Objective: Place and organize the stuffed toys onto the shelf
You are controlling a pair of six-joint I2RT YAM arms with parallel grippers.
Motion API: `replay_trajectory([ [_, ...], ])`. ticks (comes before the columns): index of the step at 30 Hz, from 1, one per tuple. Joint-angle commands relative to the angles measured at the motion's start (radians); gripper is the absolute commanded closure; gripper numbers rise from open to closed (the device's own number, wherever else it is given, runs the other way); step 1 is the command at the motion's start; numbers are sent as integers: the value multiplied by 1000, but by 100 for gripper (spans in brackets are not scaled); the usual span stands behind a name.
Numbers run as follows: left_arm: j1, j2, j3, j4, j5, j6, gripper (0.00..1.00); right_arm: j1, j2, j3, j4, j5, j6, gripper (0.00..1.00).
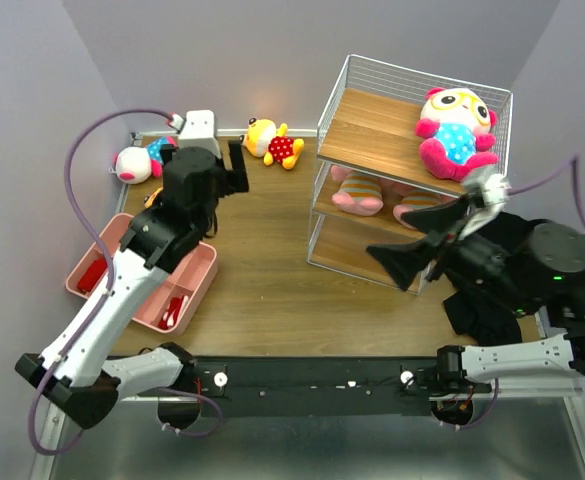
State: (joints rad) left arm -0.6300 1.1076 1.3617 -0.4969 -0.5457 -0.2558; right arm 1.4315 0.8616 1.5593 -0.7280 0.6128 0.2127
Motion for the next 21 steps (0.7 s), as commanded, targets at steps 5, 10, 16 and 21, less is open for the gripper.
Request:
replay_trajectory([
  [5, 487, 242, 22, -172, 196, -453, 23, 3, 59, -205, 151, -172, 69, 3],
  [10, 607, 475, 146, -265, 236, -510, 31, 4, 48, -281, 211, -208, 91, 5],
  [16, 621, 596, 175, -247, 179, -517, 35, 4, 19, -341, 242, -205, 83, 5],
  [21, 647, 662, 177, -282, 127, -549, 36, 3, -32, -387, 279, -197, 79, 5],
])
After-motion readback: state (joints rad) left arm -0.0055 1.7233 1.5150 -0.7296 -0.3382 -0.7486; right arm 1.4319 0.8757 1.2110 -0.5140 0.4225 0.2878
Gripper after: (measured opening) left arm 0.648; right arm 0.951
